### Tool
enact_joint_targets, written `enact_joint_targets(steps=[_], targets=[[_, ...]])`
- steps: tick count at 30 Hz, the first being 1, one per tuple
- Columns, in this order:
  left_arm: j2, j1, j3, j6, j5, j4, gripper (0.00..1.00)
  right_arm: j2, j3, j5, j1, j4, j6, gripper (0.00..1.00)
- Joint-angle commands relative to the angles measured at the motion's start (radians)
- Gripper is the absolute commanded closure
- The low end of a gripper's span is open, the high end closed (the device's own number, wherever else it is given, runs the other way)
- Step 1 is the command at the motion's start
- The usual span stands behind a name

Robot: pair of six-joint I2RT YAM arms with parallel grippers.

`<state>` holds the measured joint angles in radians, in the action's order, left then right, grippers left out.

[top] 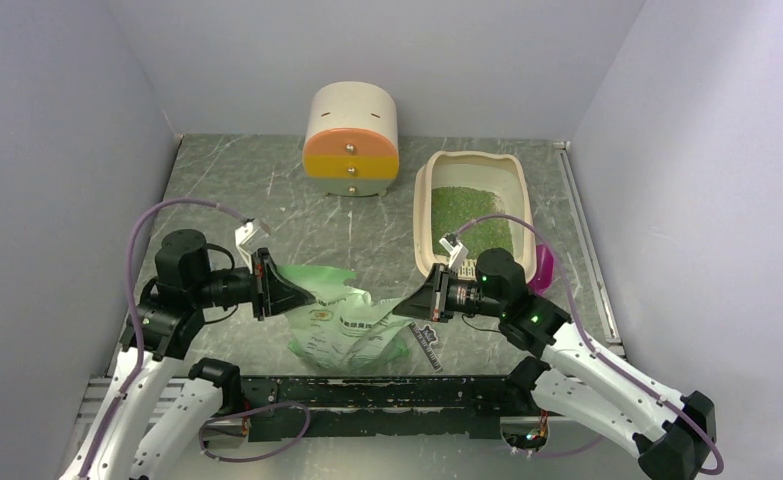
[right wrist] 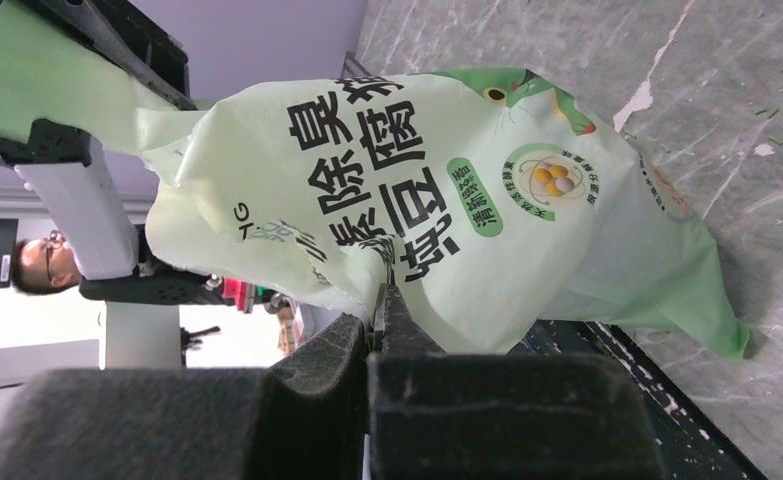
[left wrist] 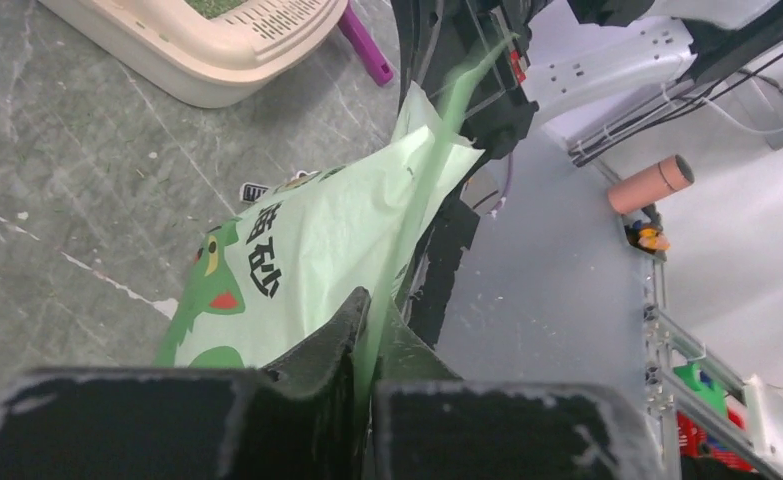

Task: Fill the litter box with clean litter
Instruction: Close the cat litter bag at the center of the board.

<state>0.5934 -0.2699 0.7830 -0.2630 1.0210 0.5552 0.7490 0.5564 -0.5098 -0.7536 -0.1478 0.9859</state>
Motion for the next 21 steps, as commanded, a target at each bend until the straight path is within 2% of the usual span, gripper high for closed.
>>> enact_joint_targets(steps=[1, 4, 7, 10, 15, 17, 21], targets=[[0.02, 0.007, -0.028, -0.049, -0.05, -0.062, 0.95, -0.022, 0.056, -0.007, 0.004, -0.011, -0.004, 1.0], [0.053, 0.006, -0.006, -0.053, -0.084, 0.008, 0.95, -0.044, 0.073, 0.042, 0.009, -0.063, -0.004, 1.0], [0.046, 0.006, 0.043, -0.087, -0.195, 0.093, 0.95, -0.05, 0.075, 0.043, 0.022, -0.083, 0.028, 1.0], [0.071, 0.006, 0.109, -0.04, -0.255, 0.237, 0.95, -0.022, 0.066, -0.064, 0.035, -0.026, 0.051, 1.0], [0.116, 0.006, 0.227, 0.036, -0.382, 0.43, 0.95, -0.022, 0.1, -0.124, 0.053, -0.023, 0.028, 1.0], [0.151, 0.006, 0.266, 0.053, -0.41, 0.468, 0.95, -0.002, 0.102, -0.205, 0.063, 0.01, 0.035, 1.0], [0.205, 0.006, 0.335, 0.081, -0.414, 0.51, 0.95, -0.017, 0.081, -0.272, 0.07, 0.086, 0.077, 1.0]])
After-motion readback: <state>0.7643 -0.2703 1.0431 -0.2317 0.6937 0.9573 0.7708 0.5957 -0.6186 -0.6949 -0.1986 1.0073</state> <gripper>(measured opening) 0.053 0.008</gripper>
